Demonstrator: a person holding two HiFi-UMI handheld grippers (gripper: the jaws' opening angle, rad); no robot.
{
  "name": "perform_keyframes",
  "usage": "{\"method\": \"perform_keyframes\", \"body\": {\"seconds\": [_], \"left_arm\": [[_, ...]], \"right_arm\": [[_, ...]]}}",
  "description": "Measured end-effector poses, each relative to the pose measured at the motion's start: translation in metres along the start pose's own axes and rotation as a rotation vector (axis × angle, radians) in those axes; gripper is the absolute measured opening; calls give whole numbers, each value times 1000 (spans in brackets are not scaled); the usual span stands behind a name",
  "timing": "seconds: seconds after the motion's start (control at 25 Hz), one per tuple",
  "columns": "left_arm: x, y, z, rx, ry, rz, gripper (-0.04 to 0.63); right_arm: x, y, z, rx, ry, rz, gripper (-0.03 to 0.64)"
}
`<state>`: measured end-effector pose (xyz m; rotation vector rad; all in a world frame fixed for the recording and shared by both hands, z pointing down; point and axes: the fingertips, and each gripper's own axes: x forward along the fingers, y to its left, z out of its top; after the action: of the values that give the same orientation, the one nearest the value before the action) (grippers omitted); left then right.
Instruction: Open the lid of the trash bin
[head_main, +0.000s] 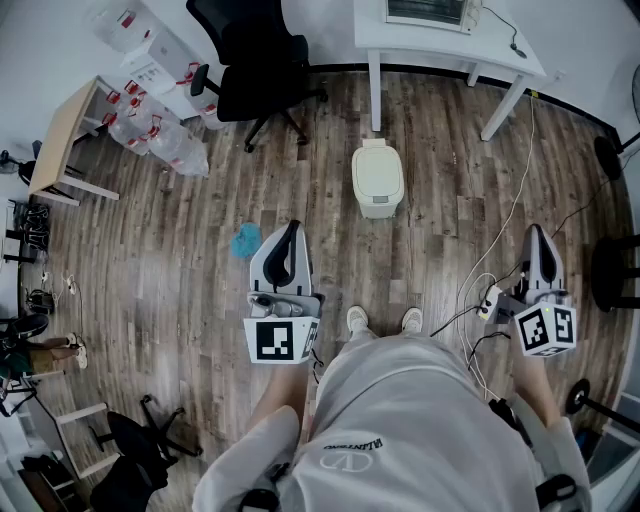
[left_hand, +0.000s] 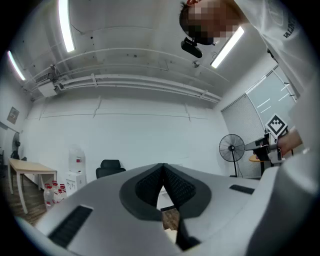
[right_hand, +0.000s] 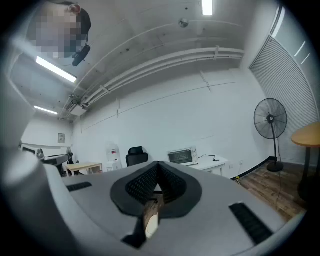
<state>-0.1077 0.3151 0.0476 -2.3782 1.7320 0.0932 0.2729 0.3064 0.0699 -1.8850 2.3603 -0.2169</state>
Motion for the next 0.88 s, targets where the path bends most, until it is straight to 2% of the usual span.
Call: {"method": "perform_keyframes", "body": {"seconds": [0.56, 0.88], "left_arm": [[-3, 20, -7, -19, -1, -29, -2], [-5, 53, -19, -40, -12, -63, -2]], "right_arm": [[6, 22, -10, 13, 16, -10, 16], [16, 55, -20, -4, 28, -38, 16]]}}
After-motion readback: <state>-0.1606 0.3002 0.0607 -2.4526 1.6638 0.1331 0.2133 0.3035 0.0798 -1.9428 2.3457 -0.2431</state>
